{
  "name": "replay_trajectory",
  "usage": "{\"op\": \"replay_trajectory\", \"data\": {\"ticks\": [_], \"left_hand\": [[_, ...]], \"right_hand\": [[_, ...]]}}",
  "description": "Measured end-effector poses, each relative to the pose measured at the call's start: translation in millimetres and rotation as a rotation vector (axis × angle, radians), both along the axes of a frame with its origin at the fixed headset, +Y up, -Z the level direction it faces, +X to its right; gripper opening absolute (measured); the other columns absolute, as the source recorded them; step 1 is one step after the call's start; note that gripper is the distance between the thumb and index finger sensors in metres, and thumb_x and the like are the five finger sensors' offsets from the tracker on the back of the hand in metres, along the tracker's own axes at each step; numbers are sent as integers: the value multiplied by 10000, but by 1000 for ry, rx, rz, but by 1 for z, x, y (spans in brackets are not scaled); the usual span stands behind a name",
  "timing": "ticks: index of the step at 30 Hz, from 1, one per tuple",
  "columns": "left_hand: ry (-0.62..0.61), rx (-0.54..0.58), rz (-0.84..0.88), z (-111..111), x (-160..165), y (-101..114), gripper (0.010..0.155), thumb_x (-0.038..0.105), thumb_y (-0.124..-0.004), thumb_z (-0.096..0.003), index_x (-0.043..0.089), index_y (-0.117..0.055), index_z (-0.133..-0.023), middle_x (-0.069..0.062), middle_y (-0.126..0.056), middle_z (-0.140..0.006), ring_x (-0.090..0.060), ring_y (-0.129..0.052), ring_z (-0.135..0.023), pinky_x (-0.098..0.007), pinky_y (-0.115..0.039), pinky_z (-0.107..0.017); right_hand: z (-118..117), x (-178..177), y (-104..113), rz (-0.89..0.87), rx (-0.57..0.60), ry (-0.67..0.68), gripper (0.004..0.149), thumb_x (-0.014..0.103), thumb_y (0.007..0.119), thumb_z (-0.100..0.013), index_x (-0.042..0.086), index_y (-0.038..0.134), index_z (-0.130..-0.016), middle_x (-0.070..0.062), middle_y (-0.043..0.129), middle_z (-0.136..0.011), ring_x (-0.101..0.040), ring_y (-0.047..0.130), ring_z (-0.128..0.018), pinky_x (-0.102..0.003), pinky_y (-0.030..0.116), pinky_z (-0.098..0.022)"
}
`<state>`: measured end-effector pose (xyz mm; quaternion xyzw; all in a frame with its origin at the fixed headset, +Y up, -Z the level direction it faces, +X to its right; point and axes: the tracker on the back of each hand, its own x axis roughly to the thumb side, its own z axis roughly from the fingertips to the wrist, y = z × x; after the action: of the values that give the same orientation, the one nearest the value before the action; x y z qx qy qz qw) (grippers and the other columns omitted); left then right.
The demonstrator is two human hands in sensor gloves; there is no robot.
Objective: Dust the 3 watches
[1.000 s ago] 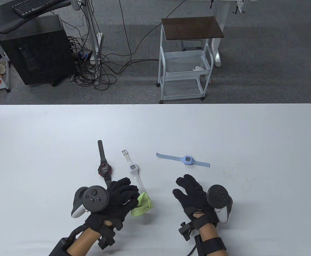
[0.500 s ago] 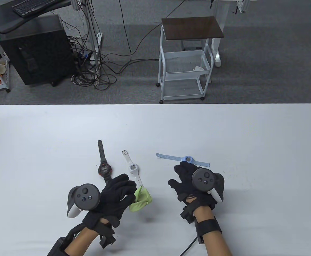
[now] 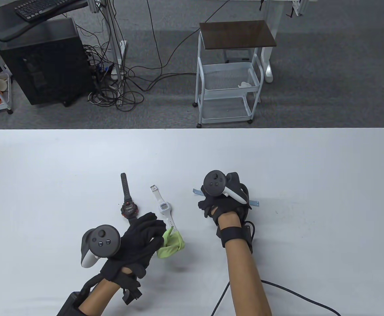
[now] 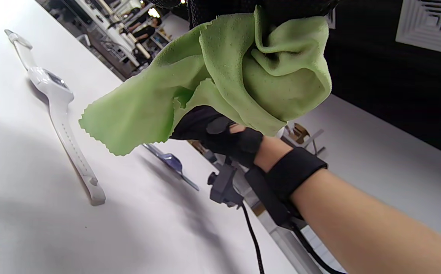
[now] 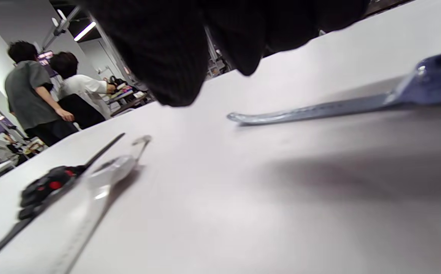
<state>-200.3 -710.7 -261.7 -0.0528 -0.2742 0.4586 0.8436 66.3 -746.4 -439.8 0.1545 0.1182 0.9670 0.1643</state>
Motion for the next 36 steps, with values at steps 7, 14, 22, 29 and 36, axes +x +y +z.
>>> {"op": "replay_trajectory", "data": {"ticks": [7, 14, 22, 29, 36], "left_hand": [[13, -6, 29, -3, -5, 1, 451, 424, -622, -614, 173, -666, -986, -39, -566, -1136, -434, -349, -1139, -697, -253, -749], [16, -12, 21, -4, -7, 1, 451, 425, -619, -615, 175, -661, -988, -41, -561, -1138, -432, -344, -1140, -698, -249, -748], [16, -26, 40, -6, -11, 1, 451, 426, -616, -616, 177, -660, -989, -42, -558, -1139, -433, -339, -1140, -698, -246, -748], [24, -29, 42, -7, -12, 1, 453, 430, -616, -617, 176, -658, -991, -44, -557, -1140, -434, -335, -1139, -701, -241, -745], [28, -28, 48, -7, -14, 0, 452, 430, -615, -618, 177, -657, -991, -43, -556, -1140, -434, -333, -1140, -701, -240, -745]], "right_hand": [[-26, -3, -12, 21, 34, -48, 572, 338, 911, -367, 91, 821, -875, -197, 743, -972, -485, 681, -855, -723, 294, -631], [-42, -18, -26, 186, 9, -27, 559, 365, 911, -359, 155, 828, -870, -211, 756, -939, -477, 704, -804, -720, 318, -638], [-58, -28, -30, 228, -6, -36, 528, 369, 917, -349, 185, 836, -837, -224, 762, -893, -470, 732, -728, -723, 328, -638], [-65, -38, -29, 310, -16, 0, 477, 358, 913, -345, 190, 862, -789, -225, 798, -847, -458, 775, -671, -723, 367, -640], [-69, -41, -29, 330, -30, 10, 446, 349, 909, -332, 176, 883, -743, -222, 813, -818, -454, 797, -637, -716, 414, -631]]}}
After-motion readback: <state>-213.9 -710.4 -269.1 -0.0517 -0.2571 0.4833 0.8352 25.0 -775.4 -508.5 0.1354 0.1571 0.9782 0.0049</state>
